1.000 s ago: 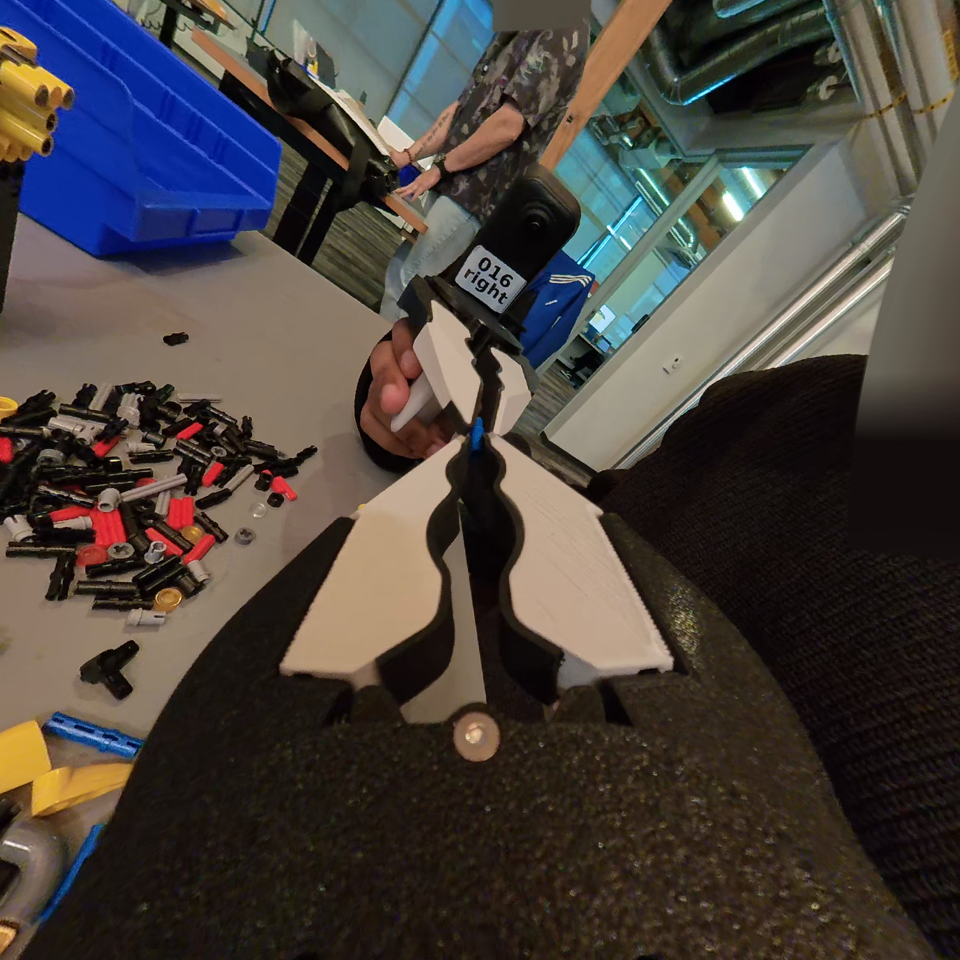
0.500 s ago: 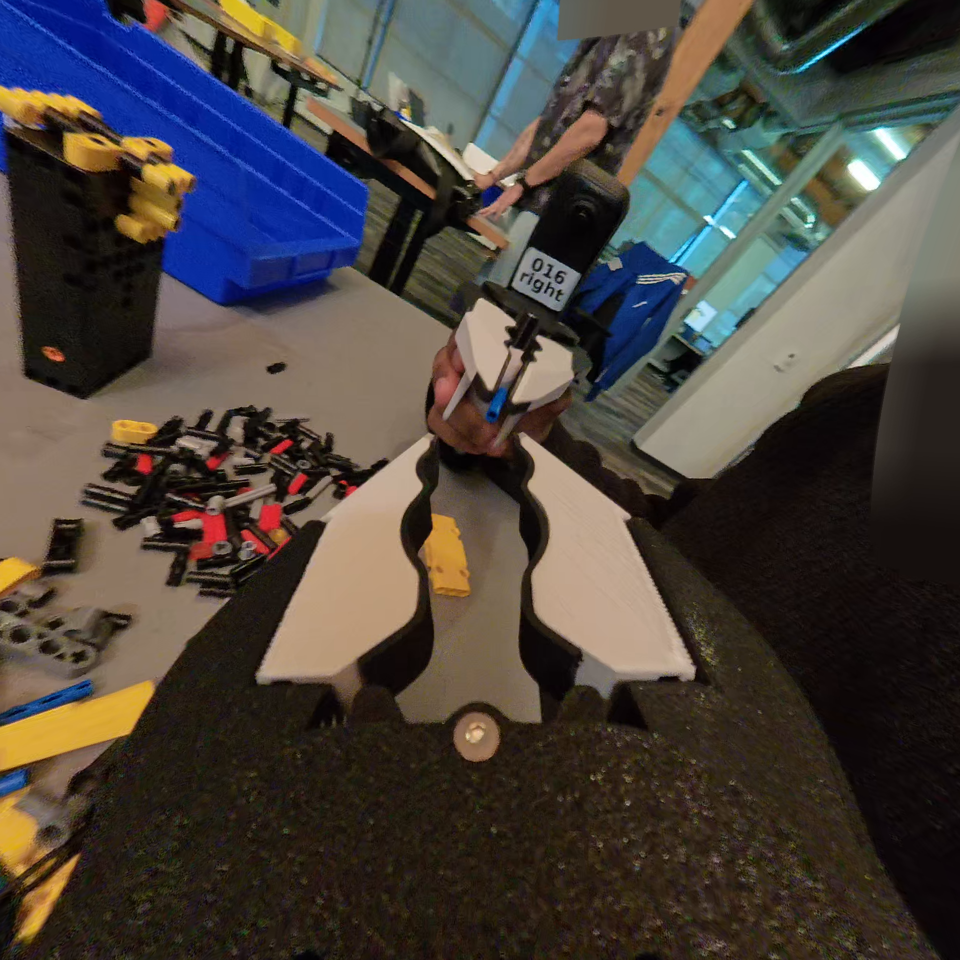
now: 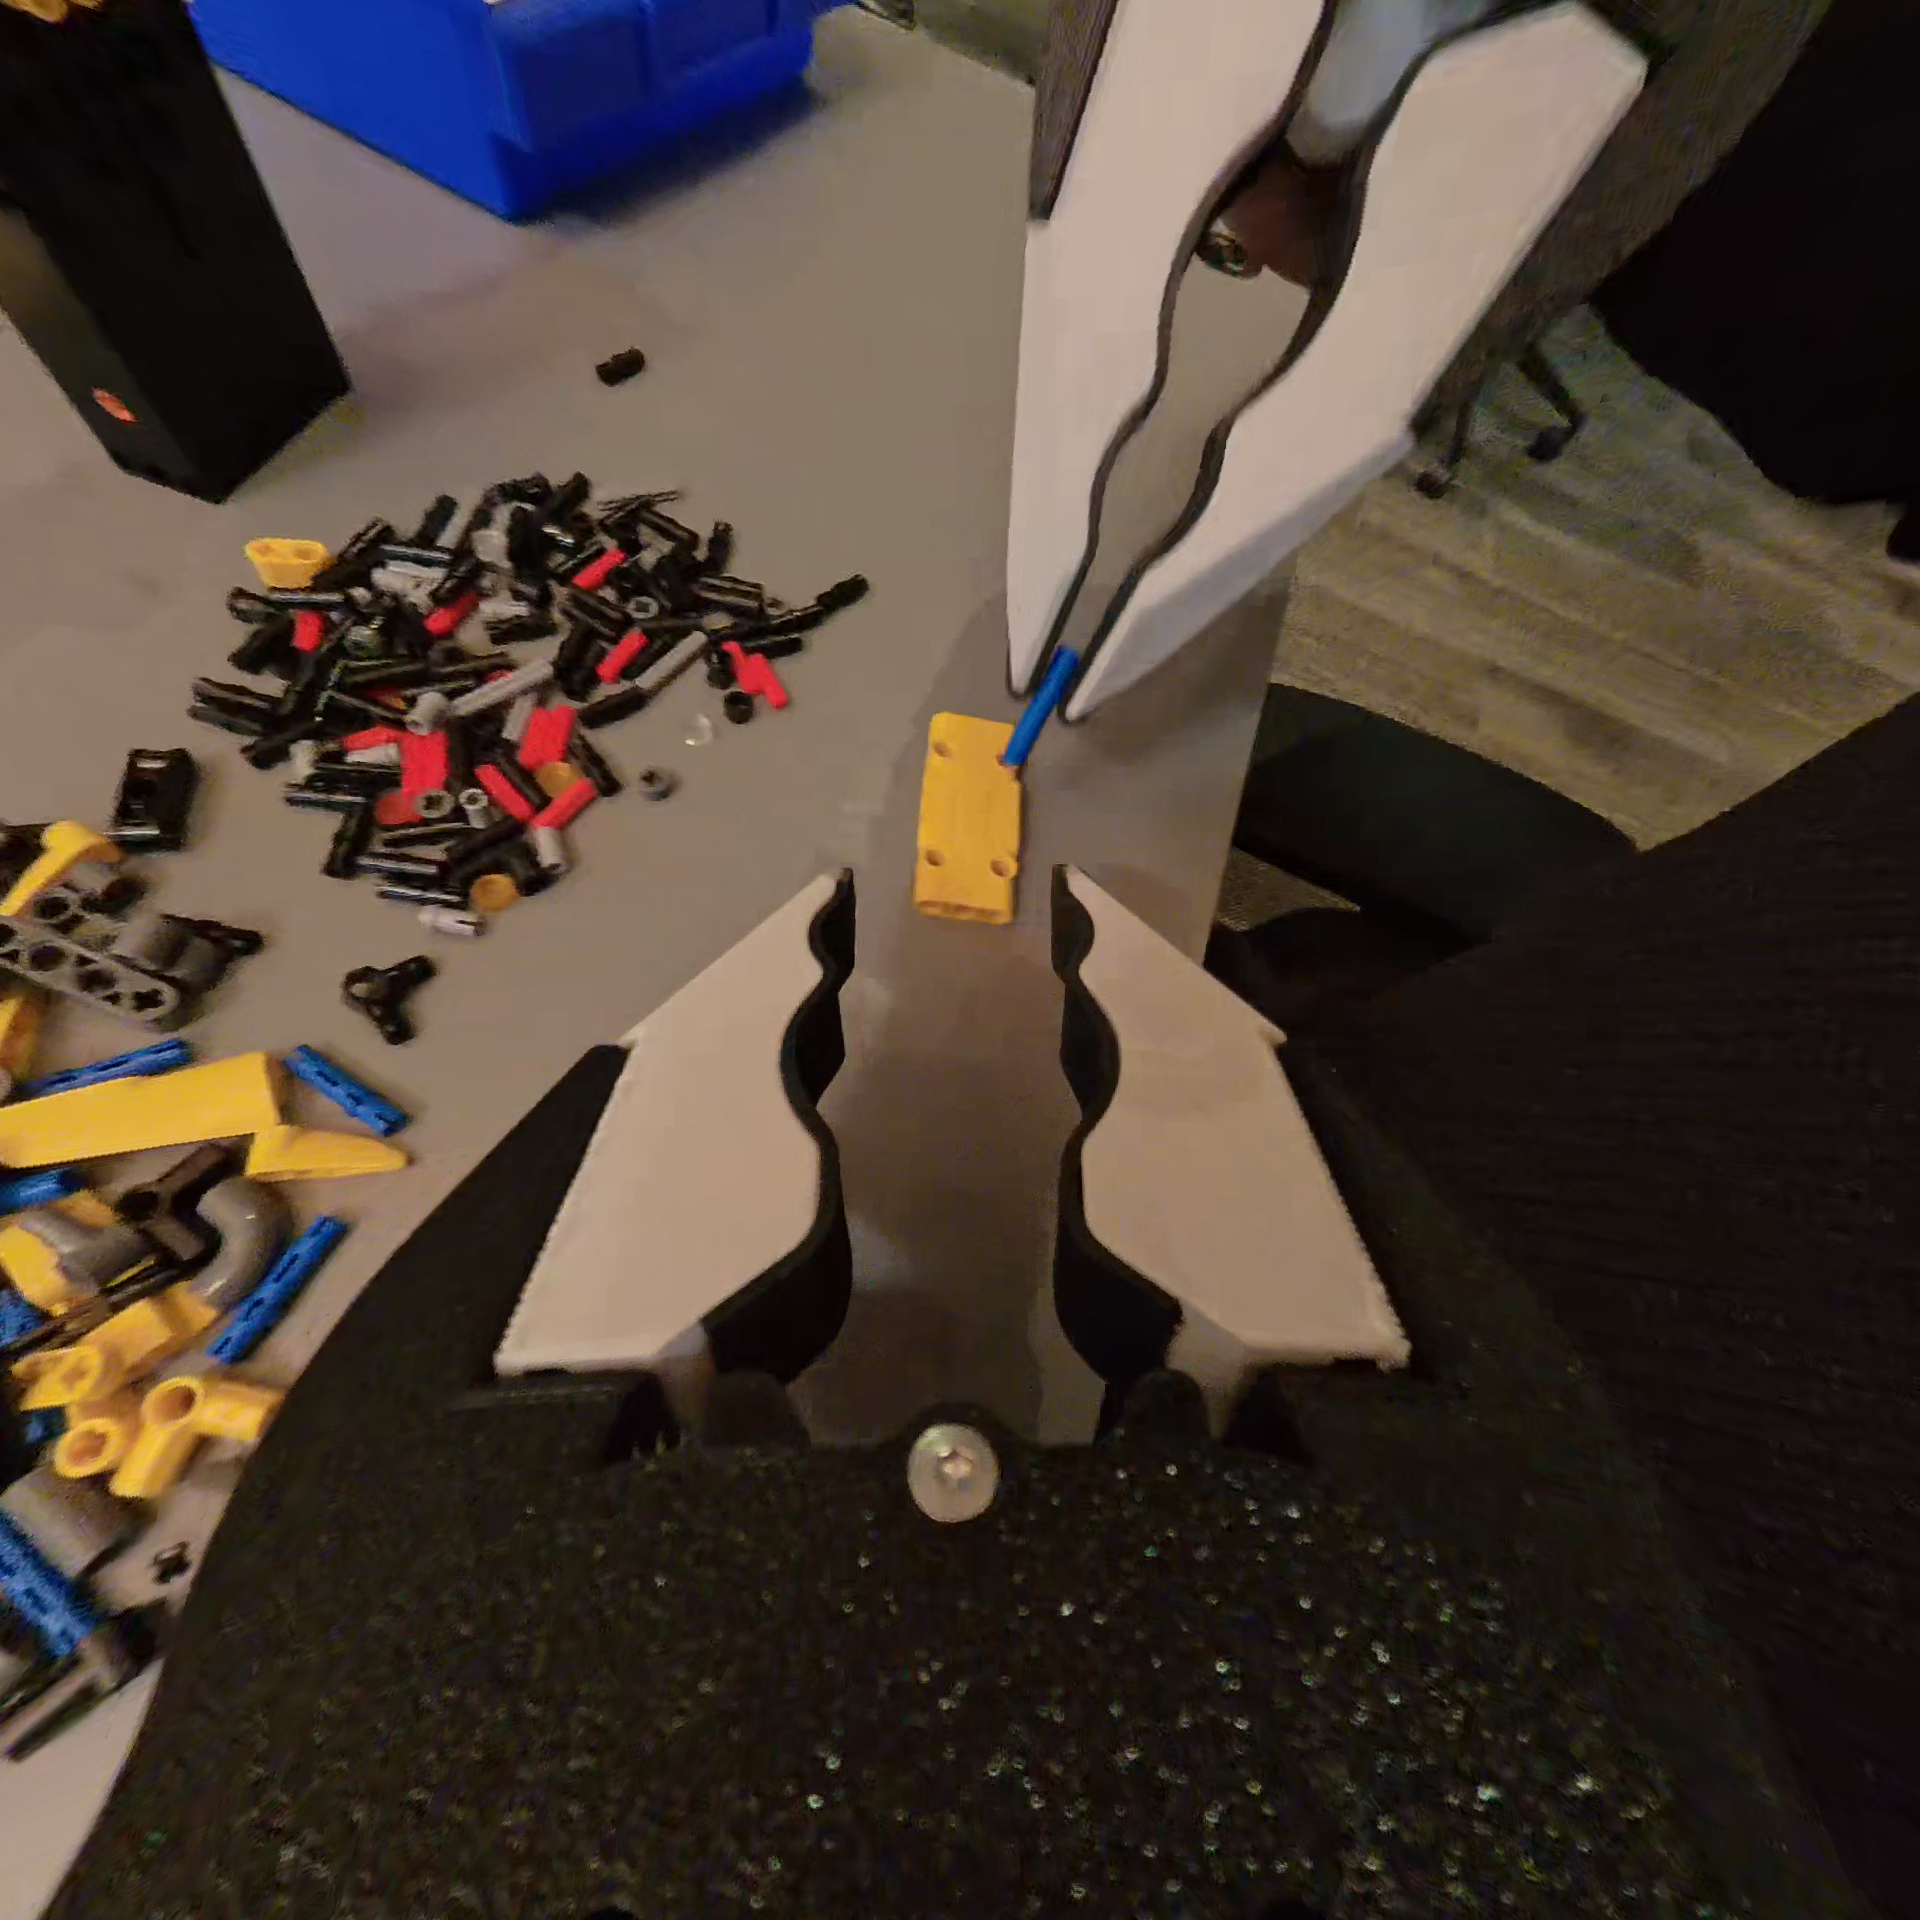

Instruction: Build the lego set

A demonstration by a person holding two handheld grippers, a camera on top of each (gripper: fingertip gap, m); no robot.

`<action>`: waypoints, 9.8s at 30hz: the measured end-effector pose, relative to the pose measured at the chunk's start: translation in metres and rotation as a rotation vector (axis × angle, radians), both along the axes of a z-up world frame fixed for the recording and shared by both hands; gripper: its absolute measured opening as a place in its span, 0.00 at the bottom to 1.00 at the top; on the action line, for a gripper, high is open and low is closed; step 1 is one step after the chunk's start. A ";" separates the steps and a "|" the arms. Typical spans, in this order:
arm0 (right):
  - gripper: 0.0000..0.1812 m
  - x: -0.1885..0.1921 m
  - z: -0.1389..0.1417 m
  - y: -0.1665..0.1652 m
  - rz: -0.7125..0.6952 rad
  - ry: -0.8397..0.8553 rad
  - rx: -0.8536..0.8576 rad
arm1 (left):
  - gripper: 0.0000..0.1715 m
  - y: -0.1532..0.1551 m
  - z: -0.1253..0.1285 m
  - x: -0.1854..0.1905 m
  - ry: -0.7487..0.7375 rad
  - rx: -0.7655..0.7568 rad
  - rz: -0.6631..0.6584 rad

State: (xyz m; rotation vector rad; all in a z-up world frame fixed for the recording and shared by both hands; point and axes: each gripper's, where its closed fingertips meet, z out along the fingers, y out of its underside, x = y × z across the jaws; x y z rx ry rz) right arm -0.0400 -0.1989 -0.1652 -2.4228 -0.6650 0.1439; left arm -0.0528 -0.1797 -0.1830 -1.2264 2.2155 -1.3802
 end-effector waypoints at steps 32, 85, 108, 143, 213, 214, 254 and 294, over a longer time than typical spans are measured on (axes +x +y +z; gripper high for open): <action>0.03 -0.003 -0.037 0.002 0.121 -0.199 -0.561 | 0.22 0.107 0.028 -0.055 -0.082 -0.424 0.288; 0.03 -0.071 0.053 0.084 -0.229 0.801 0.212 | 0.03 0.045 0.063 -0.052 -0.245 -0.531 0.110; 0.03 -0.071 0.039 0.075 -0.383 0.893 0.212 | 0.02 0.037 0.048 -0.051 -0.287 -0.308 0.124; 0.03 -0.089 0.008 0.052 -0.299 0.613 -0.113 | 0.02 0.023 0.017 -0.070 -0.258 0.036 -0.045; 0.02 0.006 -0.038 -0.009 -0.194 -0.273 -0.581 | 0.19 0.056 0.036 -0.051 -0.184 -0.377 0.164; 0.02 0.006 -0.038 -0.008 -0.190 -0.274 -0.586 | 0.19 0.056 0.036 -0.051 -0.184 -0.378 0.164; 0.02 0.005 -0.037 -0.002 -0.268 -0.067 -0.413 | 0.19 0.059 0.037 -0.051 -0.165 -0.420 0.168; 0.13 -0.106 0.034 0.034 0.373 0.063 0.204 | 0.02 0.003 0.053 -0.099 0.045 -0.623 -0.397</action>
